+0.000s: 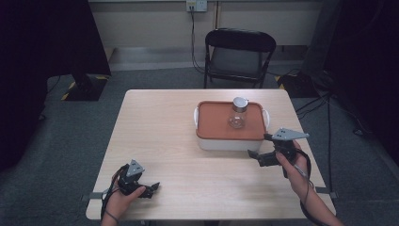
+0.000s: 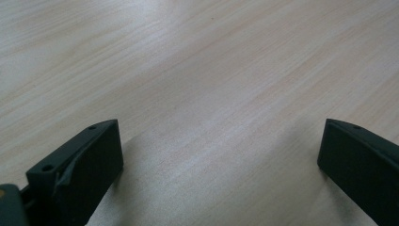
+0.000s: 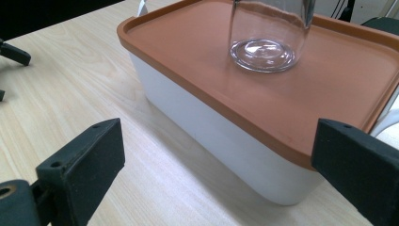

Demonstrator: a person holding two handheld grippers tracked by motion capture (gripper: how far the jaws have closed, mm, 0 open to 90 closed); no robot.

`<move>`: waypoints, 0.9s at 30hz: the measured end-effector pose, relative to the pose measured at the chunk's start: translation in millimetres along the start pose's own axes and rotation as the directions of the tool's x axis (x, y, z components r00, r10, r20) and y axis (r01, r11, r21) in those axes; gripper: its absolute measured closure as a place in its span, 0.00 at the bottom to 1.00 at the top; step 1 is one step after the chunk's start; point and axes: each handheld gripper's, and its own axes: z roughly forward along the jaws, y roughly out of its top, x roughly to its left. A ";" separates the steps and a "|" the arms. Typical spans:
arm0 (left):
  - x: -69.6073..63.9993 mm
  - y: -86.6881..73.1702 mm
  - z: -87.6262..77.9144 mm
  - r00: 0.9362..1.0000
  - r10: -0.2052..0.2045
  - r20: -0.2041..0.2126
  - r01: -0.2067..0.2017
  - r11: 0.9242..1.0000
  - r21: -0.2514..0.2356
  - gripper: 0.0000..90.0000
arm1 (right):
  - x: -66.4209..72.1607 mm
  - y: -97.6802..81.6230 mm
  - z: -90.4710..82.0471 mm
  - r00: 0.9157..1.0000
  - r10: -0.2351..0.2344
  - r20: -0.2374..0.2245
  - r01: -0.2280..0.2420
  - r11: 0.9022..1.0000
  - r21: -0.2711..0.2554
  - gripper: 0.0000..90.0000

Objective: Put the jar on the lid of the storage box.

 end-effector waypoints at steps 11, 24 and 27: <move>0.0 0.0 0.0 1.000 0.000 0.000 0.000 1.000 0.000 0.00 | 0.2 -6.5 -2.3 1.000 0.003 -0.005 -0.003 1.000 0.006 0.02; 0.0 0.0 0.0 1.000 0.000 0.000 0.000 1.000 0.000 0.00 | -3.1 -23.2 -7.0 1.000 0.017 -0.003 -0.017 1.000 0.017 0.02; 0.0 0.0 0.0 1.000 0.000 0.000 0.000 1.000 0.000 0.00 | -4.7 -26.3 -8.2 1.000 0.023 -0.001 -0.023 1.000 0.018 0.02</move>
